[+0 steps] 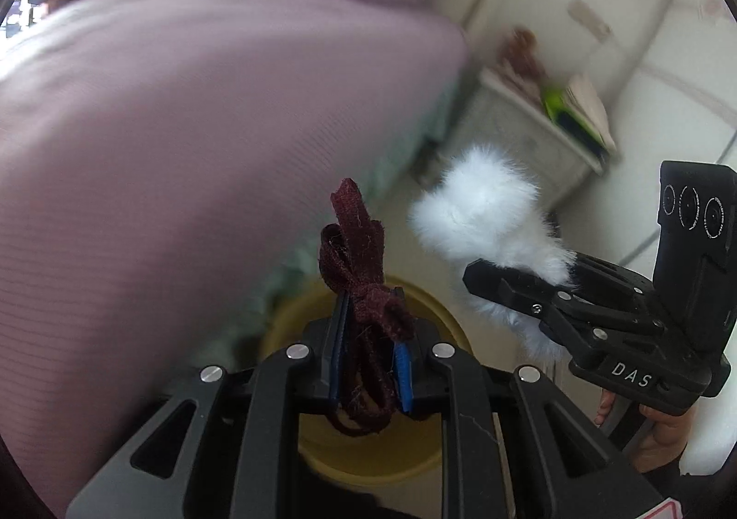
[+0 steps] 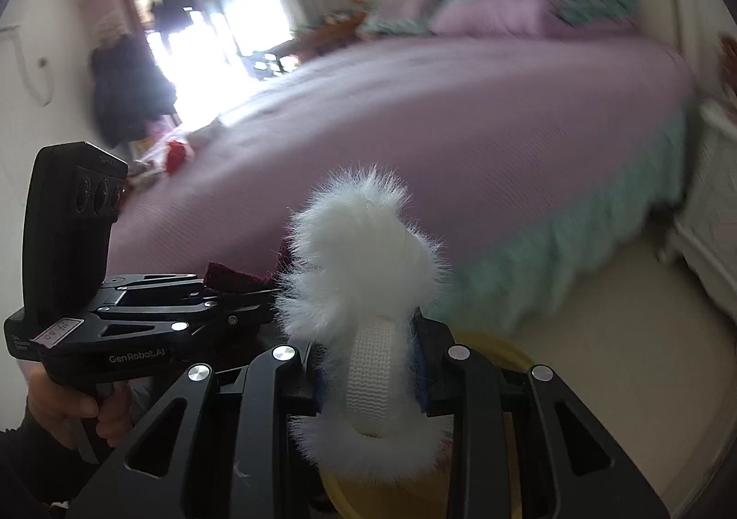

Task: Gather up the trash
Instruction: 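Carry both items over the yellow bin and open both tools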

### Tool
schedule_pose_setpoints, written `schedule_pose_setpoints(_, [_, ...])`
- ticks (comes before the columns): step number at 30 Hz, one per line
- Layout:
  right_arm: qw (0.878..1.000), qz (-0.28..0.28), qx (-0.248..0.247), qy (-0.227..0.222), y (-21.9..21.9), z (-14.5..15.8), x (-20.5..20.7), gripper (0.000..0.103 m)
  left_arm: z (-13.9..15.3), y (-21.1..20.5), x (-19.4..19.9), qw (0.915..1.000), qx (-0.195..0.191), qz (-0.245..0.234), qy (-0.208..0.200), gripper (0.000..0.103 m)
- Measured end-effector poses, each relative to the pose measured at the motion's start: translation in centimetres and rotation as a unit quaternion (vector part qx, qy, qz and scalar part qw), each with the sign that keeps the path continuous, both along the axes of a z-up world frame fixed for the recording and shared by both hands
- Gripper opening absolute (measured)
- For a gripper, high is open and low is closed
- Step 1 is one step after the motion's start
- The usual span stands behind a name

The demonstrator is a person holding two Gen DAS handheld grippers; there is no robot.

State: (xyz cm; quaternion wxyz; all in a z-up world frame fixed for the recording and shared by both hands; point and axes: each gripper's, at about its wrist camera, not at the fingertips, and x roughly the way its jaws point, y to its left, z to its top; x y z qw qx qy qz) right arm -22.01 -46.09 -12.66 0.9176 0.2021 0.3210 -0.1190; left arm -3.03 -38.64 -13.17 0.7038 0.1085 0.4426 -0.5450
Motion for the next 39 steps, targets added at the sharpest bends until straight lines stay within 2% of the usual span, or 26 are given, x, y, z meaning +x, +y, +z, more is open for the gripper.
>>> schedule_pose_setpoints(3, [0.999, -0.024, 0.016, 0.022, -1.2, -2.0, -1.8, 0.027, -2.3, -2.2, -1.7, 0.999, 0.022, -0.032, 0.02, 0.021])
schedule_pose_setpoints(5, [0.998, -0.038, 0.023, 0.034, -1.8, -3.0, -2.8, 0.027, -3.6, -2.7, -2.6, 0.9976, 0.037, -0.046, 0.035, 0.045])
schedule_pose_setpoints(6, [0.998, -0.041, 0.026, 0.037, -1.9, -3.3, -3.2, 0.027, -4.2, -3.0, -3.0, 0.997, 0.043, -0.052, 0.04, 0.064])
schedule_pose_setpoints(7, [0.998, -0.044, 0.028, 0.041, -2.1, -3.6, -3.5, 0.027, -4.5, -2.9, -3.3, 0.9971, 0.044, -0.052, 0.034, 0.075])
schedule_pose_setpoints(9, [0.997, -0.051, 0.026, 0.053, -2.2, -4.2, -3.7, 0.028, -5.1, -3.2, -3.7, 0.9969, 0.056, -0.053, 0.017, 0.082])
schedule_pose_setpoints(13, [0.996, -0.049, 0.029, 0.07, -2.2, -5.3, -3.6, 0.028, -6.0, -2.6, -3.6, 0.996, 0.074, -0.048, 0.014, 0.082])
schedule_pose_setpoints(23, [0.994, -0.035, 0.031, 0.101, -1.5, -7.0, -2.5, 0.029, -5.1, -1.7, -2.1, 0.9969, 0.072, -0.031, 0.006, 0.084])
schedule_pose_setpoints(24, [0.993, -0.034, 0.031, 0.105, -1.4, -7.1, -2.3, 0.034, -5.1, -1.6, -1.9, 0.9969, 0.072, -0.03, 0.008, 0.084])
schedule_pose_setpoints(26, [0.993, -0.029, 0.032, 0.113, -1.1, -7.5, -2.0, 0.052, -5.0, -1.4, -1.6, 0.9972, 0.069, -0.027, 0.01, 0.084])
schedule_pose_setpoints(27, [0.992, -0.03, 0.029, 0.115, -0.9, -7.5, -1.9, 0.065, -5.0, -1.3, -1.5, 0.9973, 0.069, -0.025, 0.009, 0.084])
schedule_pose_setpoints(30, [0.993, -0.025, 0.03, 0.114, -0.8, -7.6, -1.9, 0.069, -5.0, -1.0, -1.2, 0.9974, 0.067, -0.022, 0.01, 0.084])
schedule_pose_setpoints(39, [0.993, -0.031, 0.036, 0.107, -0.8, -7.1, -2.3, 0.069, -4.9, -0.7, -1.1, 0.9981, 0.057, -0.021, 0.012, 0.084])
